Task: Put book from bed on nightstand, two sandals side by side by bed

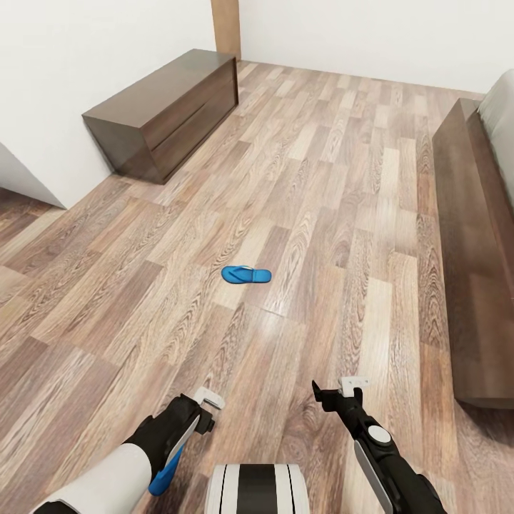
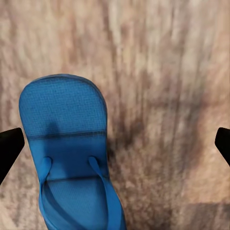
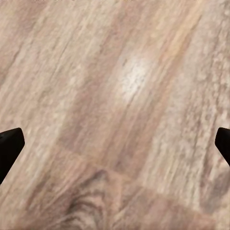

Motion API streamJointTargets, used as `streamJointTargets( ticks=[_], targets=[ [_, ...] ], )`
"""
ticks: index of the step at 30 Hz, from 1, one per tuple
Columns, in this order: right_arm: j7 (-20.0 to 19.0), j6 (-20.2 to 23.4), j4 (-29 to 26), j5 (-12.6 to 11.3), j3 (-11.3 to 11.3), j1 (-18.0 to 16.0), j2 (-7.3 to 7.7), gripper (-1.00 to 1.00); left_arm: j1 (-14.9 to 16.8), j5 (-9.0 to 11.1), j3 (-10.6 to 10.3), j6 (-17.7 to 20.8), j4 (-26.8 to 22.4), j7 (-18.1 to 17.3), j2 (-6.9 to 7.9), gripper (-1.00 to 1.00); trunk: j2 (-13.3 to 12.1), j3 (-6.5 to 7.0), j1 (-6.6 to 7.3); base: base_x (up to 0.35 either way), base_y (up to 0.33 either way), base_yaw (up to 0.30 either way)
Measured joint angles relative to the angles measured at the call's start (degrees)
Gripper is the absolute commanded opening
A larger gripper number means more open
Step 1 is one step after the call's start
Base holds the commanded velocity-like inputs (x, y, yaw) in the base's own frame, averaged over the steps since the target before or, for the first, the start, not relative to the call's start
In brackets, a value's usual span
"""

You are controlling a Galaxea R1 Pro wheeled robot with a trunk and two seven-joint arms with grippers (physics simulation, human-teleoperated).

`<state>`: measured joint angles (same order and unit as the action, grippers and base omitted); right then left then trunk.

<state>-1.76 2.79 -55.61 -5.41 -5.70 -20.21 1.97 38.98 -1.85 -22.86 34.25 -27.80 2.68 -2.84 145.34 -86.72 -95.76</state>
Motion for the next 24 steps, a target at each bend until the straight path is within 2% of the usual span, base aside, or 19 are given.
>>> streamJointTargets(
  ticks=[24],
  targets=[
    [0.0,-0.1,-0.4,0.0,0.1,0.0,0.0,1.0,-0.1,0.0,0.0,0.0,0.0,0.0,-0.09,1.0,0.0,0.0,0.0,0.0,0.0,0.0]
  ],
)
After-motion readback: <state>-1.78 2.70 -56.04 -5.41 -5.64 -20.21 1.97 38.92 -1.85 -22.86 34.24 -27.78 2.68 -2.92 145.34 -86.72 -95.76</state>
